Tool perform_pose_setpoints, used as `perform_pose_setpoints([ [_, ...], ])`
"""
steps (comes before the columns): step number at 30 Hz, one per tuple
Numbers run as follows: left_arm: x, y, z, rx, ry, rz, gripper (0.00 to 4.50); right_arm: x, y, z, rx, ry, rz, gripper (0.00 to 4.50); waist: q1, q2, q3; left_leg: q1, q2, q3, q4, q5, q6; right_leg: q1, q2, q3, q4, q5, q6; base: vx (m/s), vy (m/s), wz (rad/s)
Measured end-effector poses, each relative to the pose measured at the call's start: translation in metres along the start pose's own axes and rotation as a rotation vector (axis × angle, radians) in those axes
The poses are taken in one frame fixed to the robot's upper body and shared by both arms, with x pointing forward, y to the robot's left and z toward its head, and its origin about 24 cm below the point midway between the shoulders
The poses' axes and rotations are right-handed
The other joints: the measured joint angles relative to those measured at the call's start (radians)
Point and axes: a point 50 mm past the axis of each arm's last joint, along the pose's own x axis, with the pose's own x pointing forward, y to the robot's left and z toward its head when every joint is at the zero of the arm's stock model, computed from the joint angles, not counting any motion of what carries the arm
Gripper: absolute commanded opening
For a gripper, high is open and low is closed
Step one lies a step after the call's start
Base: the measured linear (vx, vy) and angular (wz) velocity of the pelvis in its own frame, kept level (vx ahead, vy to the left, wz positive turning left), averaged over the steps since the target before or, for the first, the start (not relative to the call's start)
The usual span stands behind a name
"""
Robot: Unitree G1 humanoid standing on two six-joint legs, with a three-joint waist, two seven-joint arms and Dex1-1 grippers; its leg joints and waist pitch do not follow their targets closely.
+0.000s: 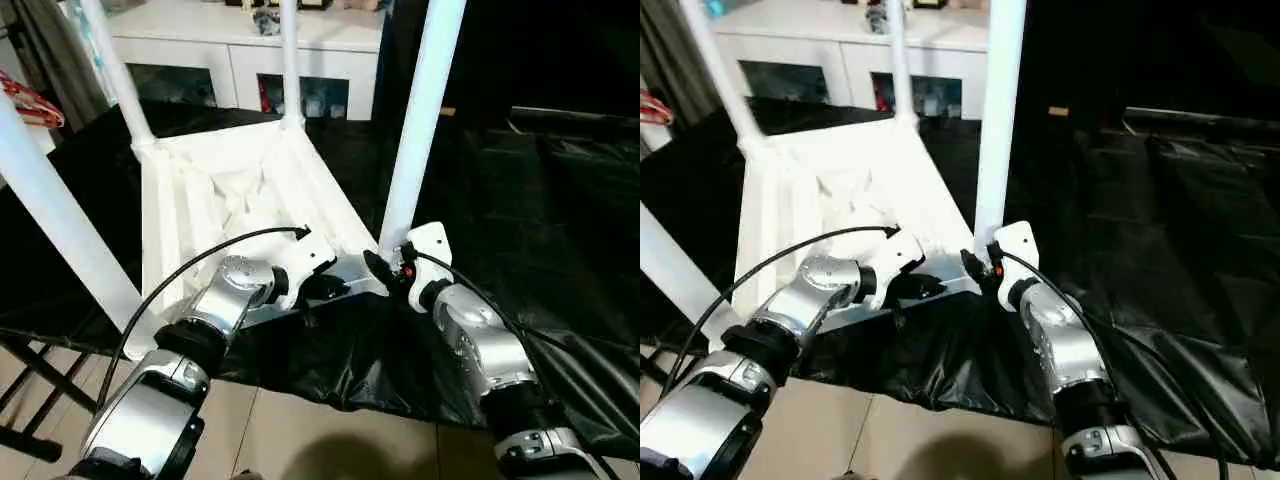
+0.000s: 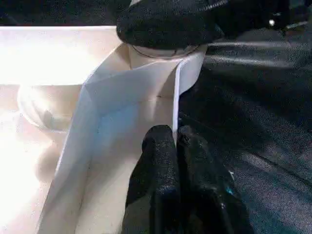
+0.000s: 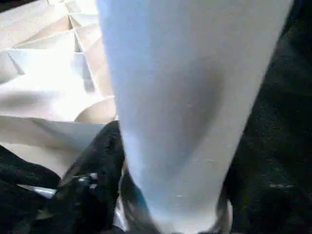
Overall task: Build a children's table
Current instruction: Rotate leg to tighten
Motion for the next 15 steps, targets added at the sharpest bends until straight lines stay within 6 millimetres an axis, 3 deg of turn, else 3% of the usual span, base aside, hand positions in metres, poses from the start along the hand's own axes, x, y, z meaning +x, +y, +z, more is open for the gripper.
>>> perform_pose_setpoints([
  [4,-0.002,-0.001,-0.001,0.000,-0.011,-0.021,0.00,-0.004,-0.001,0.000,0.006,-0.011,0.044,3.61,0.000,0.000,0.000,0.000,0.000,0.000,0.000,0.000,0.000,0.000,0.000,0.000,0.001,0.002,-0.004,0.000,0.000,0.00],
  [11,-0.013,-0.005,-0.003,0.042,-0.039,-0.121,0.00,-0.023,-0.013,0.001,-0.076,0.015,0.262,3.61,0.011,0.001,-0.001,0.001,0.002,0.003,0.000,0.000,0.000,0.000,0.001,0.000,0.009,0.022,-0.008,0.031,-0.010,0.02],
  [15,-0.024,-0.006,-0.005,0.050,-0.051,-0.202,0.00,-0.033,-0.014,0.006,-0.129,0.033,0.422,3.61,0.027,0.003,-0.001,-0.006,0.005,0.004,0.001,0.001,0.001,-0.008,0.004,-0.002,0.017,0.010,-0.008,0.051,-0.009,0.00],
])
